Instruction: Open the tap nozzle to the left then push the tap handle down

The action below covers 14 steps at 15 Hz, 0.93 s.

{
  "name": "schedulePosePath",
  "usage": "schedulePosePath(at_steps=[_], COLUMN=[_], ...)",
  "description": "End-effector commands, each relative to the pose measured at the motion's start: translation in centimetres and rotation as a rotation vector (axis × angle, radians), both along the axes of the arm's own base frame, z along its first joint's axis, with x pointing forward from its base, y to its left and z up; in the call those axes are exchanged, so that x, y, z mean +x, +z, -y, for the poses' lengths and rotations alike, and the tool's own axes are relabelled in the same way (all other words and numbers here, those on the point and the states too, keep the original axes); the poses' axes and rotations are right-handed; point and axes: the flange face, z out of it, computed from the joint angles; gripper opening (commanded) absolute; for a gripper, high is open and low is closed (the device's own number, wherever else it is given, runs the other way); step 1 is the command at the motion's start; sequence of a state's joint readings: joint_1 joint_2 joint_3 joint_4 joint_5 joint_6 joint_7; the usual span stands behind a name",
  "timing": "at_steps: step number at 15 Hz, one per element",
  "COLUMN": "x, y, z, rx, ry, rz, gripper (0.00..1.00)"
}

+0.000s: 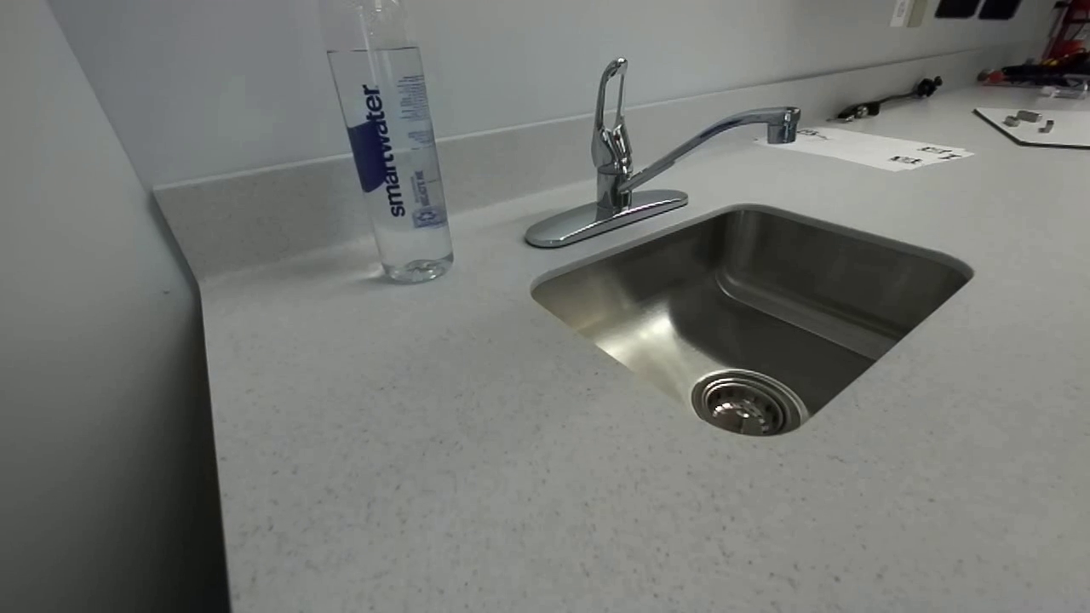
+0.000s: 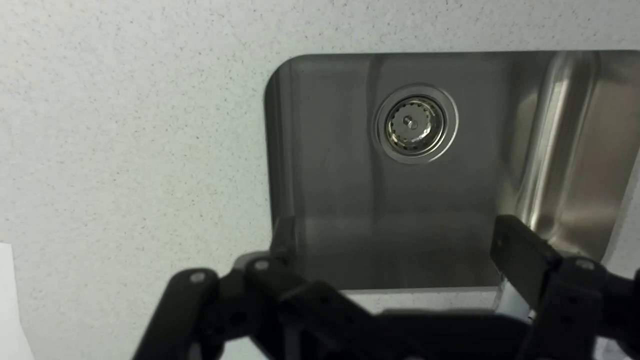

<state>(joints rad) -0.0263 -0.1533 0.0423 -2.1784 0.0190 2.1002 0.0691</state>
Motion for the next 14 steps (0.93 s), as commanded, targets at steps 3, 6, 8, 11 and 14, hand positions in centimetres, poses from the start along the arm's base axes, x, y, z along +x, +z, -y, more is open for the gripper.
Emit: schedulePosePath(at_steps=[3,6,8,11,14], x=[4.9,7.0,8.1,9.4,10.5], y=[-2.9,-4.2,-5.1,-6.3,-7.2], z=[-0.2,-0.4,-0.7,-1.6,-2.8], rx=[-0.015,-0.021,-0.025,-0.034,-0.031], ry=[-0.041,-0.058,-0.067,-0.078,-0.083], rz=[0.017,0.029,0.03,0.019,0.014], gripper=[1.0,1.0,1.0,1.0,1.0])
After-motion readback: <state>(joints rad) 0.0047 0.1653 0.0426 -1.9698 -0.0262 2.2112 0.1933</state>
